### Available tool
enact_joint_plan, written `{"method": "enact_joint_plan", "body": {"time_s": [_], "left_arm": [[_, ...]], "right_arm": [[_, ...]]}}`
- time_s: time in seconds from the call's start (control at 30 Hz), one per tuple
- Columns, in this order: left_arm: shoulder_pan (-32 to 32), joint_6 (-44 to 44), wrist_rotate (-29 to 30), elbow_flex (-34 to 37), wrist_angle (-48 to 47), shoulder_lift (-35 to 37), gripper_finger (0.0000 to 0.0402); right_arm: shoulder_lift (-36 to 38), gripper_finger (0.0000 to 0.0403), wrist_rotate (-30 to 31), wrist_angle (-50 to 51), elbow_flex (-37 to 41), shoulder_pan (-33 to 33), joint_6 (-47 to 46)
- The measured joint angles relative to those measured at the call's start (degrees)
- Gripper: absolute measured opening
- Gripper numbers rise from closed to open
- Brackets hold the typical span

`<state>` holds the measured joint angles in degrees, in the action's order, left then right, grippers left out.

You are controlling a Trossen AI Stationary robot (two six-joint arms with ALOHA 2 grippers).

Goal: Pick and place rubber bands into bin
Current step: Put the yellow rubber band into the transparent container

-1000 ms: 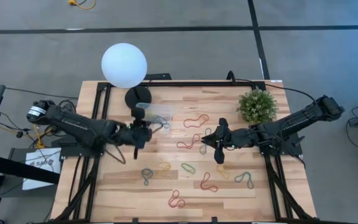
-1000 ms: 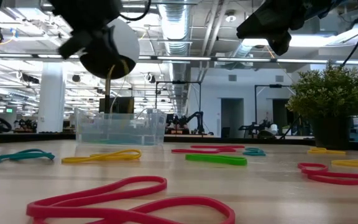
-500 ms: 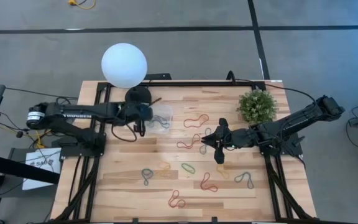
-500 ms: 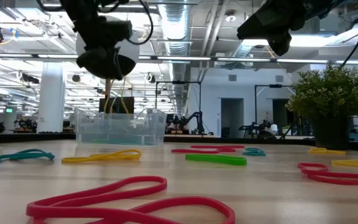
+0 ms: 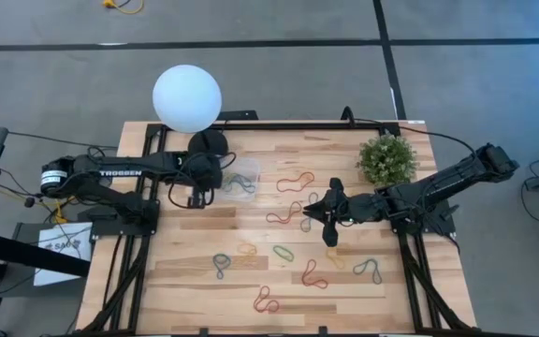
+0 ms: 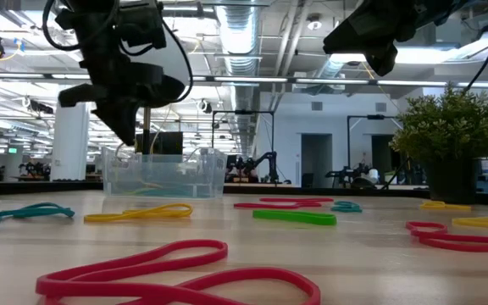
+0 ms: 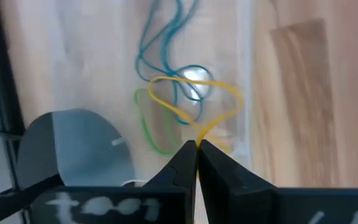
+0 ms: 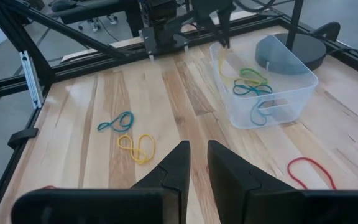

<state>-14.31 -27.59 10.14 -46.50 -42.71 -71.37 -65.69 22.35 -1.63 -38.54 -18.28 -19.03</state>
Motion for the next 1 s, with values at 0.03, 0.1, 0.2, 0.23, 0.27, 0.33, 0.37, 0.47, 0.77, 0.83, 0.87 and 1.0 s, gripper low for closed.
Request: {"method": "enact_joint_plan", "body": {"time_s": [0.03, 0.1, 0.2, 0.23, 0.27, 0.33, 0.37, 0.47, 0.77, 0.83, 0.87, 1.0], "left_arm": [[0.0, -0.6, -0.3, 0.0, -0.4, 0.0, 0.0000], [0.0, -1.0, -0.3, 0.0, -0.4, 0.0, 0.0000], [0.0, -1.1, 0.8, 0.0, -0.1, 0.0, 0.0000], [0.0, -1.1, 0.9, 0.0, 0.2, 0.0, 0.0000], [0.0, -1.0, 0.8, 0.0, 0.6, 0.0, 0.0000], [0.0, 0.5, 0.6, 0.0, 1.1, 0.0, 0.0000], [0.0, 1.3, 0.6, 0.0, 1.2, 0.0, 0.0000], [-0.1, 1.9, 0.6, 0.0, 1.2, 0.0, 0.0003], [-0.1, 7.3, -4.7, 0.0, 1.2, 0.0, 0.0008], [-0.1, 7.6, -3.5, 0.0, 1.4, 0.0, 0.0008], [-0.1, 7.6, -3.0, 0.0, 1.6, 0.0, 0.0008], [-1.3, 7.8, -2.6, 0.0, 4.0, 0.0, 0.0008]], "right_arm": [[0.0, 0.0050, 0.0, 0.0, 0.0, 0.0, 0.0], [0.0, 0.0050, 0.0, 0.0, 0.0, 0.0, 0.0], [0.0, 0.0050, 0.0, 0.0, 0.0, 0.0, 0.0], [0.0, 0.0050, 0.0, 0.0, 0.0, 0.0, 0.0], [0.0, 0.0050, 0.0, 0.0, 0.0, 0.0, 0.0], [0.0, 0.0050, 0.0, 0.0, 0.0, 0.0, 0.0], [0.0, 0.0050, 0.0, 0.0, 0.0, 0.0, 0.0], [0.0, 0.0050, 0.0, 0.0, 0.0, 0.0, 0.0], [0.0, 0.0050, 0.0, -0.1, 0.0, 0.0, 0.0], [0.0, 0.0050, 0.0, -0.1, 0.0, 0.0, 0.0], [0.0, 0.0050, 0.0, -0.1, 0.0, 0.0, 0.0], [0.0, 0.0050, 0.0, -0.1, 0.0, 0.0, 0.0]]}}
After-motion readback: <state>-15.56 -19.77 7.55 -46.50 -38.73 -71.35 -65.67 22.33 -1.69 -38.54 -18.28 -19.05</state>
